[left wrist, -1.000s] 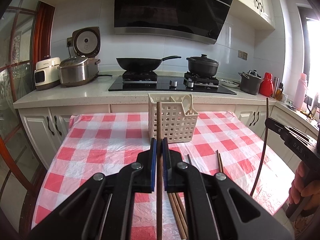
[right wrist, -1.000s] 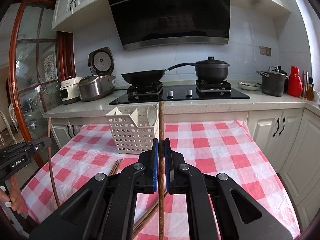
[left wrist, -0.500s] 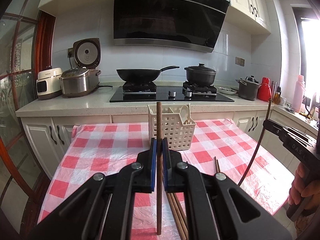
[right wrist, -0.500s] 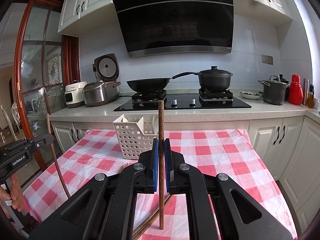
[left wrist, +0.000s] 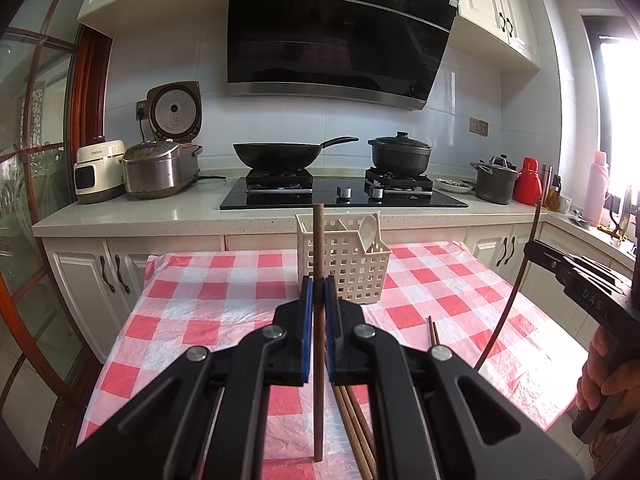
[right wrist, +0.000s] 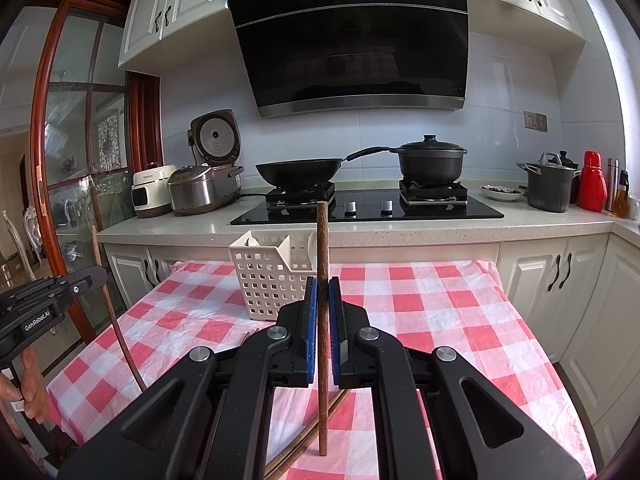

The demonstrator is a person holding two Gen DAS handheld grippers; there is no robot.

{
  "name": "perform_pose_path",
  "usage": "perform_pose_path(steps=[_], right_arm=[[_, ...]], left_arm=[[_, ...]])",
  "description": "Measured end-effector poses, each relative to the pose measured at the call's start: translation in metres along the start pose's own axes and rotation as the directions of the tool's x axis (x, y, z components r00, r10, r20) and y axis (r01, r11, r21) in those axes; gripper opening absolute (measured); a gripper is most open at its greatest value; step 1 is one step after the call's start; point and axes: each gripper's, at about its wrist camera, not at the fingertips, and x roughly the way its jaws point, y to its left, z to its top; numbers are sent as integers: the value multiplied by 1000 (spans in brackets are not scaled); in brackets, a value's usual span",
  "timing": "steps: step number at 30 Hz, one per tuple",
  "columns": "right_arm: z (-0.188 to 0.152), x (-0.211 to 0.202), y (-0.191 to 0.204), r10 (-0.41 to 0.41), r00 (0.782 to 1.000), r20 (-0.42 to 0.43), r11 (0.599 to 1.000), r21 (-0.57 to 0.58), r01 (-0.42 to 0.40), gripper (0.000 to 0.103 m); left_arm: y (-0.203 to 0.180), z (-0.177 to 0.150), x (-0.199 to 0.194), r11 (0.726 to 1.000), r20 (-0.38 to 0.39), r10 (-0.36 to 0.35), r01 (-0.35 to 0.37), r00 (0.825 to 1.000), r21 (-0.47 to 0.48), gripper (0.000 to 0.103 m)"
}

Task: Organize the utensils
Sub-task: 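Carry both upright chopsticks up toward the white caddy with both tools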

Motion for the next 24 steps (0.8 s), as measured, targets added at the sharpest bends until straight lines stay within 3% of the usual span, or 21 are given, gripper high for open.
perform_pose_path(steps=[15,24], right_arm=[[9,14,6,12,1000,0,999,-32,-12,6],[38,43,15,30,999,20,998,-60,-29,6]], left_arm=[[-1,10,7,1000,-5,-15,15,1000,18,6],[4,41,27,999,30,9,-10,1000,41,6]])
